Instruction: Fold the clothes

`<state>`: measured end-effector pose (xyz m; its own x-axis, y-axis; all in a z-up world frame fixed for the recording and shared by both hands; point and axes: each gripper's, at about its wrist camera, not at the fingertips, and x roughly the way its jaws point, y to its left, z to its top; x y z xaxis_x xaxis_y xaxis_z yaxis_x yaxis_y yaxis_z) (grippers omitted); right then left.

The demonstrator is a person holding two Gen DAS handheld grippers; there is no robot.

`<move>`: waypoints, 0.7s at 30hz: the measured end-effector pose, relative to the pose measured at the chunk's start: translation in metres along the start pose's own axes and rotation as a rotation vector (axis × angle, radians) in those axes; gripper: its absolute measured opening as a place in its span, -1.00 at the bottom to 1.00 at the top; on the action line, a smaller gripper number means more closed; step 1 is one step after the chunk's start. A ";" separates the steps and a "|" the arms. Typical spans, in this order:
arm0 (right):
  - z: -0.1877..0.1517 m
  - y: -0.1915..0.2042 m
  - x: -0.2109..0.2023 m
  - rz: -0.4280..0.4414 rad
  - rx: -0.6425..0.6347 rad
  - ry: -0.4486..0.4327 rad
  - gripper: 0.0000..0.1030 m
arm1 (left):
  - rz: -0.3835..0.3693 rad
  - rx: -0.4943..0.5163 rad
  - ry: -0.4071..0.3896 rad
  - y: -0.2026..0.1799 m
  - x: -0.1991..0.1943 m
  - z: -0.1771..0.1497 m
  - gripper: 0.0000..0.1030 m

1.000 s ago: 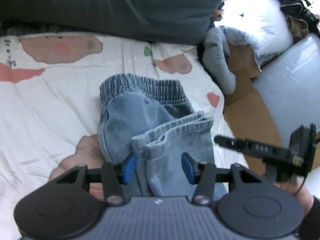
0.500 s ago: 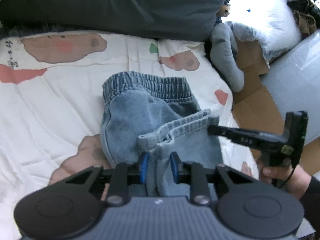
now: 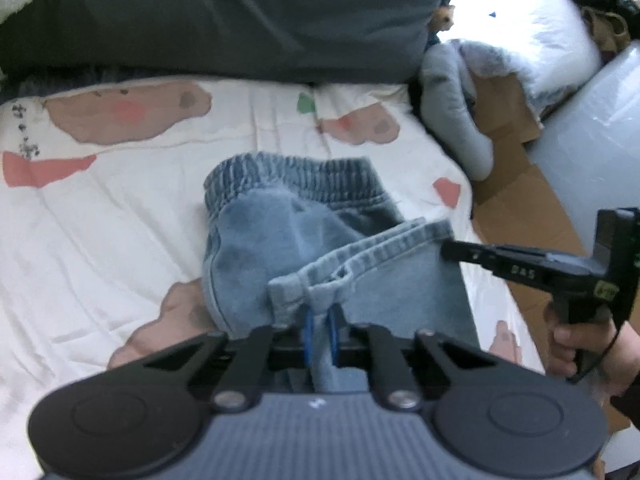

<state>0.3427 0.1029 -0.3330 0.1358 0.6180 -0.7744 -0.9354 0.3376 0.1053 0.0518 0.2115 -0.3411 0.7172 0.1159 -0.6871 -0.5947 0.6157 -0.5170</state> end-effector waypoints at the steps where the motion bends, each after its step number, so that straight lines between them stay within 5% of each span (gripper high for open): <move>1: 0.001 0.000 -0.001 0.000 -0.002 -0.001 -0.97 | 0.003 0.008 -0.007 -0.001 -0.003 0.000 -0.89; 10: 0.001 -0.003 0.014 -0.016 -0.006 0.032 -0.96 | 0.055 0.010 -0.001 0.004 0.002 0.000 -0.89; 13: 0.001 -0.003 0.024 -0.017 -0.017 0.064 -0.88 | 0.078 0.002 0.024 0.007 0.006 -0.003 -0.75; 15: 0.001 -0.005 0.024 -0.006 -0.014 0.068 -0.70 | 0.092 0.009 0.025 0.007 0.003 -0.004 -0.31; 17: 0.001 -0.008 0.025 0.002 -0.012 0.073 -0.37 | 0.093 0.008 0.024 0.009 0.003 -0.003 -0.15; 18: 0.001 -0.009 0.025 0.007 -0.011 0.076 -0.18 | 0.091 0.006 0.026 0.009 0.005 -0.003 -0.13; 21: 0.000 -0.010 0.030 0.032 -0.031 0.094 -0.16 | 0.081 0.011 0.037 0.007 0.011 -0.002 -0.13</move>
<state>0.3560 0.1189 -0.3573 0.0763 0.5584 -0.8261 -0.9486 0.2959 0.1124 0.0546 0.2157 -0.3537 0.6531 0.1368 -0.7448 -0.6460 0.6139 -0.4537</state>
